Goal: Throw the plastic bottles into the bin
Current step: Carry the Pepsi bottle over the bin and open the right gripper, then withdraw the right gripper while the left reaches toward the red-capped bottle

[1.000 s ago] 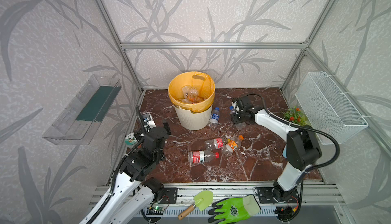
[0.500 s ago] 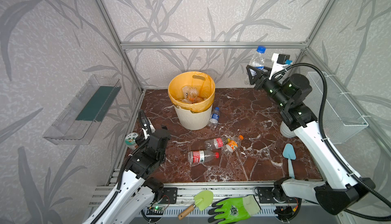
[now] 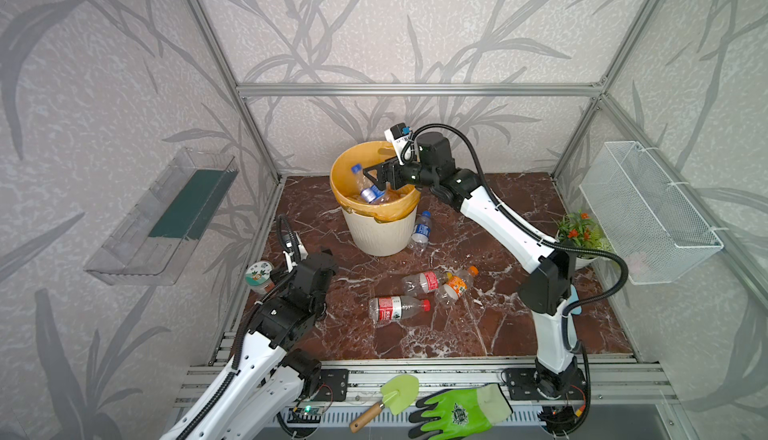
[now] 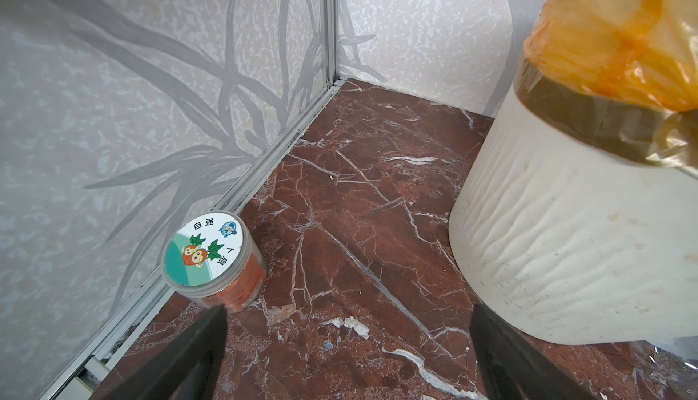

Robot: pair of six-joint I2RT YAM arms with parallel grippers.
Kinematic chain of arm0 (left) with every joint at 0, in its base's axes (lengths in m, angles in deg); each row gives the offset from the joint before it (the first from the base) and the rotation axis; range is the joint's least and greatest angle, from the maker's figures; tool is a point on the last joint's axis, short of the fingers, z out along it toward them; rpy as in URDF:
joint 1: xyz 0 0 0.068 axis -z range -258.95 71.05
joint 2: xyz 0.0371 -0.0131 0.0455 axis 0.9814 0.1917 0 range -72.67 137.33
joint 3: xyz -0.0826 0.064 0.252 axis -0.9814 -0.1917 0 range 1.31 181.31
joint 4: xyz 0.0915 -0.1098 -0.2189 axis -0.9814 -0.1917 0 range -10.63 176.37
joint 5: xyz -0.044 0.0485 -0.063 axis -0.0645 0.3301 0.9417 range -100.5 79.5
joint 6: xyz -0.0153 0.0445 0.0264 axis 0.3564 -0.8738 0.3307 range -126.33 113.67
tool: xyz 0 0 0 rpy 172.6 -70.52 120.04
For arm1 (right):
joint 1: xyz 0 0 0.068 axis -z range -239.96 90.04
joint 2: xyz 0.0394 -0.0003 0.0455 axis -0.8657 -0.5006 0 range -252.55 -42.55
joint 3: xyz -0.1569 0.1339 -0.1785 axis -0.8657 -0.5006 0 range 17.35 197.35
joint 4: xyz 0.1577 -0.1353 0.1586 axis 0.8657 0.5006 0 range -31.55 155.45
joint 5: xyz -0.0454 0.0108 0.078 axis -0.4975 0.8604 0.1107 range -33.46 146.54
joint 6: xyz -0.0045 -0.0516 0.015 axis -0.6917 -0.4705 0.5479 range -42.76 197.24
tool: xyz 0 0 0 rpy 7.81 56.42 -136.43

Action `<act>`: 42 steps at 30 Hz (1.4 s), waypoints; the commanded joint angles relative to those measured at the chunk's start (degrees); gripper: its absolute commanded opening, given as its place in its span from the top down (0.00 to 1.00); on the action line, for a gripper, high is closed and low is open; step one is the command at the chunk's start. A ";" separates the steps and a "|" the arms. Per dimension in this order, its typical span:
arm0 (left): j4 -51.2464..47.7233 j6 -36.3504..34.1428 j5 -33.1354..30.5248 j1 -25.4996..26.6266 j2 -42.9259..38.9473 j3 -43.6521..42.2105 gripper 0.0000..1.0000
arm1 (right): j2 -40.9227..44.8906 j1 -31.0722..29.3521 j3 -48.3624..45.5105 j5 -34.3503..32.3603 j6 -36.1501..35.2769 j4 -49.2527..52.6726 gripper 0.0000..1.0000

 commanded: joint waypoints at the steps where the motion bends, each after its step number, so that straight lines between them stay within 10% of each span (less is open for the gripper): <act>1: -1.97 -1.22 0.37 -0.13 0.00 2.48 0.01 | 7.03 1.64 10.19 -4.38 -8.02 11.74 0.01; 18: -0.43 -8.26 8.10 1.77 0.49 4.60 0.01 | 39.53 16.20 -45.39 -6.13 3.74 -11.44 0.01; 42: -11.27 -35.85 12.64 29.51 21.90 11.14 0.05 | 54.43 29.14 -84.95 -9.17 22.12 -17.09 0.01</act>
